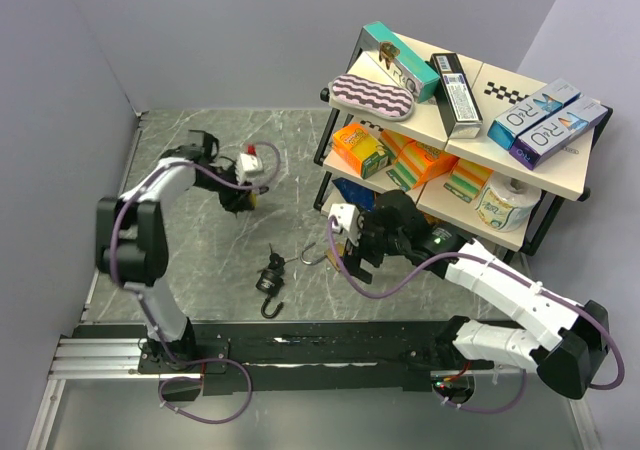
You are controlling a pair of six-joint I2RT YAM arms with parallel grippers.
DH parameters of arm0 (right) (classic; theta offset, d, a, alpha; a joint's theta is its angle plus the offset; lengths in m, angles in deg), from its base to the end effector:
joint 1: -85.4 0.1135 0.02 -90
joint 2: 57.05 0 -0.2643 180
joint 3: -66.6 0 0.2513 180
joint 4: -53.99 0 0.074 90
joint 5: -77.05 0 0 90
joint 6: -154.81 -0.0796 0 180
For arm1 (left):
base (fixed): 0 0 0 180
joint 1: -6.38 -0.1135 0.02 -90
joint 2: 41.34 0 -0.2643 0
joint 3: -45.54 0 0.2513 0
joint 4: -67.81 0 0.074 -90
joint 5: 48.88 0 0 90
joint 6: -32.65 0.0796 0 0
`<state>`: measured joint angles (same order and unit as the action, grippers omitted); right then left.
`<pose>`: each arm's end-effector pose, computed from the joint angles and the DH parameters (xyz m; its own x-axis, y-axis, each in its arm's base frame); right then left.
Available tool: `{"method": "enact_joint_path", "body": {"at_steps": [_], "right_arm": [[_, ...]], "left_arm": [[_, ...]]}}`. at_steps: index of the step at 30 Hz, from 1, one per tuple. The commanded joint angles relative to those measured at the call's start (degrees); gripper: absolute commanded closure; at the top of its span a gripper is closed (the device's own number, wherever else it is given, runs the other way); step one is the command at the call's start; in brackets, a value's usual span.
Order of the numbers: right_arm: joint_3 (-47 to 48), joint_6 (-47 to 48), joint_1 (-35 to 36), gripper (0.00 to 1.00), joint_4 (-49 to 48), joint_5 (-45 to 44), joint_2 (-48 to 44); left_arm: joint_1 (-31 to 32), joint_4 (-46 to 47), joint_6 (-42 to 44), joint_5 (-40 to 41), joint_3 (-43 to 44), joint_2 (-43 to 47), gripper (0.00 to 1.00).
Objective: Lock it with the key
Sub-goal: Pick up the lock from the center of the board.
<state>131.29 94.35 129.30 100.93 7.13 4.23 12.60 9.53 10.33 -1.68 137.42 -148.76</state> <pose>0.1624 0.1942 0.2578 -0.0222 -0.6641 -0.7474 -0.9673 0.2032 -0.1517 0.3700 -0.0947 0.1712 -0.1149 0.6953 -0.7095 0.9849 0.1730 0.0100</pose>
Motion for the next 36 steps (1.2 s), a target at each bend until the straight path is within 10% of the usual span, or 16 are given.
{"method": "enact_joint_path", "body": {"at_steps": [1,5,16,36], "right_arm": [[8.5,-9.0,0.3,0.01,-6.8,0.3,0.8],[12.8,-17.4,0.2,0.01,-13.1,-2.9,2.4],[24.6,-35.6,0.2,0.01,-24.6,-11.0,13.3],[44.6,-45.6,8.9,0.01,-28.9,-11.6,33.2]], "left_arm": [[-3.3,21.8,-38.9,-10.2,-4.8,13.4,0.99],[-5.0,35.0,-74.3,-1.8,-11.1,25.1,0.99],[-5.3,36.5,-114.6,33.1,-16.4,45.0,0.99],[-4.9,25.1,-147.7,35.7,-21.3,53.7,0.99]]}}
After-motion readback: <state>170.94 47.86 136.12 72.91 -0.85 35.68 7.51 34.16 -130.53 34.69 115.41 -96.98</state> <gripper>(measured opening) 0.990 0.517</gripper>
